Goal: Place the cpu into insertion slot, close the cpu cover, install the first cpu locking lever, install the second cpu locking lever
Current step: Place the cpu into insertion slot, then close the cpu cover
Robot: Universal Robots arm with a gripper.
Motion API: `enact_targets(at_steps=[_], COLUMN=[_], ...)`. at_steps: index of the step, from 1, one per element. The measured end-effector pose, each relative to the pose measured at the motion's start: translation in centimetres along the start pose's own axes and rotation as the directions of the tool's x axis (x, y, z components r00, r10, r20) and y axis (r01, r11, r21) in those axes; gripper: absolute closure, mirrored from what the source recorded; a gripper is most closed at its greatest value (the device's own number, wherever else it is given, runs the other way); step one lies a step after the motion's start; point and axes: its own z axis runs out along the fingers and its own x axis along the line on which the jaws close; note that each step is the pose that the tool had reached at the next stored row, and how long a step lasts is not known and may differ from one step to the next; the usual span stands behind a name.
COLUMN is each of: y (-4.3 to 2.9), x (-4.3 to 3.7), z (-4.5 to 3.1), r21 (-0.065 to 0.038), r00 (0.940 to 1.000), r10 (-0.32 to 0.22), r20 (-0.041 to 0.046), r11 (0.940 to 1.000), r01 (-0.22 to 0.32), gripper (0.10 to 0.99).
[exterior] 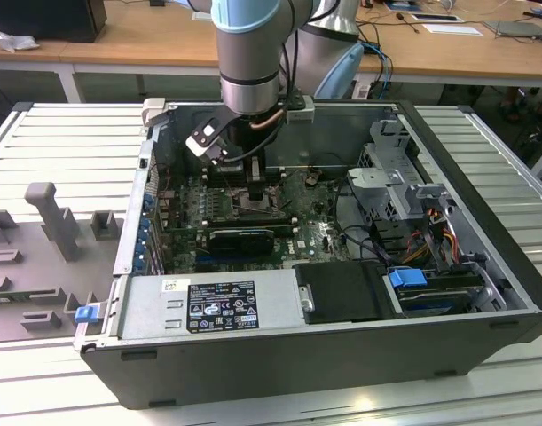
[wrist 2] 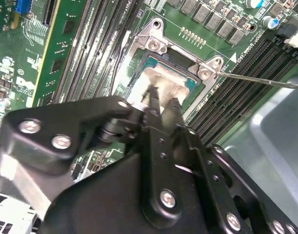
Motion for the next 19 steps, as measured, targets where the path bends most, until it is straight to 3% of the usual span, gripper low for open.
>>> enact_targets(at_steps=[1, 3, 10, 19], y=[0.08, 0.17, 0.27, 1.27], x=[-0.02, -0.03, -0.01, -0.26], z=[-0.06, -0.23, -1.49, -1.43], r21=[0.003, 0.008, 0.01, 0.013], r00=[1.0, 1.0, 1.0, 1.0], r10=[0.0, 0.0, 0.0, 0.0], r20=[0.0, 0.0001, 0.0002, -0.0013], r11=[1.0, 1.0, 1.0, 0.9999], r01=[0.0, 0.0, 0.0, 0.0], gripper=[0.867, 0.98, 0.98, 0.98])
